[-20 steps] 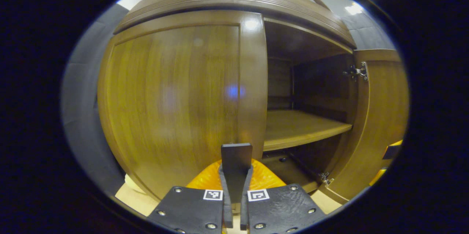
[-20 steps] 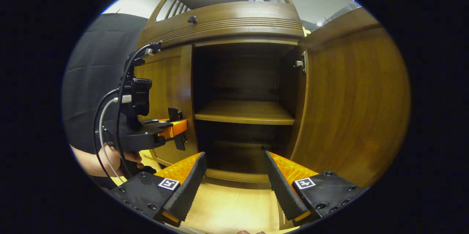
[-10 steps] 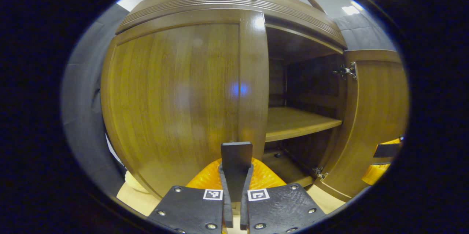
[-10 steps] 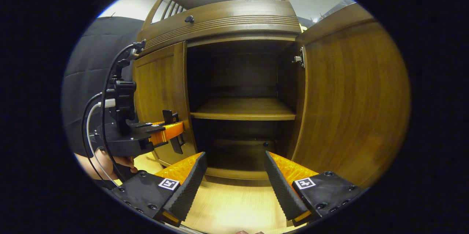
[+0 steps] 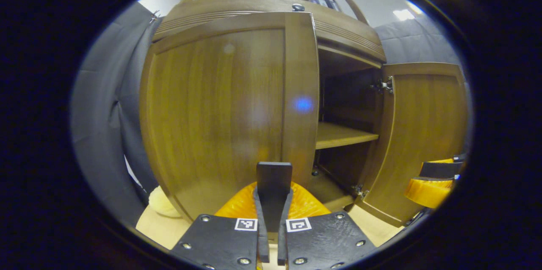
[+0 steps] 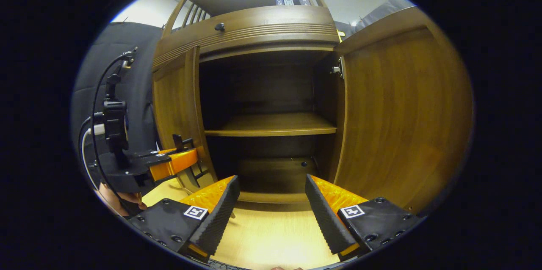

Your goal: Open the right door of the double-door shoe cabinet with the right hand, and open the left door with the left hand.

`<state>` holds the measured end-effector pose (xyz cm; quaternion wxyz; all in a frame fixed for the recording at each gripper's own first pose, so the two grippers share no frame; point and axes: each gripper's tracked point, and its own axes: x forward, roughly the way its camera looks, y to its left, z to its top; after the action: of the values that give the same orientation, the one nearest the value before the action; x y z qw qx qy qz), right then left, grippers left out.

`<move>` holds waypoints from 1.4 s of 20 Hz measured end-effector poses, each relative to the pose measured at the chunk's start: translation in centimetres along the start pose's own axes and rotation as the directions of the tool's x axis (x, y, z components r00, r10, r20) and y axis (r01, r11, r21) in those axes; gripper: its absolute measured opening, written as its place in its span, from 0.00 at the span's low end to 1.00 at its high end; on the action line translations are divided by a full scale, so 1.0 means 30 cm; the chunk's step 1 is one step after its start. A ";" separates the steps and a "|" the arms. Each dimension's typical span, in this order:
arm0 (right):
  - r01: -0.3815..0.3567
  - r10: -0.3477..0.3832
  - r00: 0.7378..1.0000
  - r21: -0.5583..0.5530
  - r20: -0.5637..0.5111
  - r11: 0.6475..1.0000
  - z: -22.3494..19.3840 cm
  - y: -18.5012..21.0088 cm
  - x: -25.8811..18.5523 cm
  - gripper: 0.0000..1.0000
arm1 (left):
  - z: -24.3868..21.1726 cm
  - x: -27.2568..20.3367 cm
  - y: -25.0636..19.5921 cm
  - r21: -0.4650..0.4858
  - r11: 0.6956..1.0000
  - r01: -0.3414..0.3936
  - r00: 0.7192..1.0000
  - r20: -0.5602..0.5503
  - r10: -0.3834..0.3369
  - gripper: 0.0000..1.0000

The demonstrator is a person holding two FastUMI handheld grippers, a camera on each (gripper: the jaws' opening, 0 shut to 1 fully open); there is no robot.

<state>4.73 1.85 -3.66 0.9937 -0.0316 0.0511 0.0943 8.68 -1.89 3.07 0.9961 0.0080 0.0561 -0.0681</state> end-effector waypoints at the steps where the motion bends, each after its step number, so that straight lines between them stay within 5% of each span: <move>1: 0.003 -0.003 1.000 0.002 0.002 1.000 -0.011 0.007 -0.013 0.93 | -0.004 -0.027 0.004 0.001 1.000 0.001 1.000 0.004 -0.001 0.12; 19: 0.047 -0.048 0.997 0.011 0.068 0.999 -0.030 0.056 -0.191 0.93 | -0.049 -0.361 0.186 -0.021 0.999 -0.049 0.998 0.033 0.050 0.11; 28: 0.035 -0.036 0.997 0.007 0.063 0.999 -0.037 0.043 -0.198 0.98 | -0.050 -0.517 0.370 -0.012 0.988 -0.153 0.987 0.045 0.153 0.07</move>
<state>-1.43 1.94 -4.19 0.9965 -0.0268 0.0195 0.0774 -5.23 11.23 3.43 0.9994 0.0067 0.0326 0.0086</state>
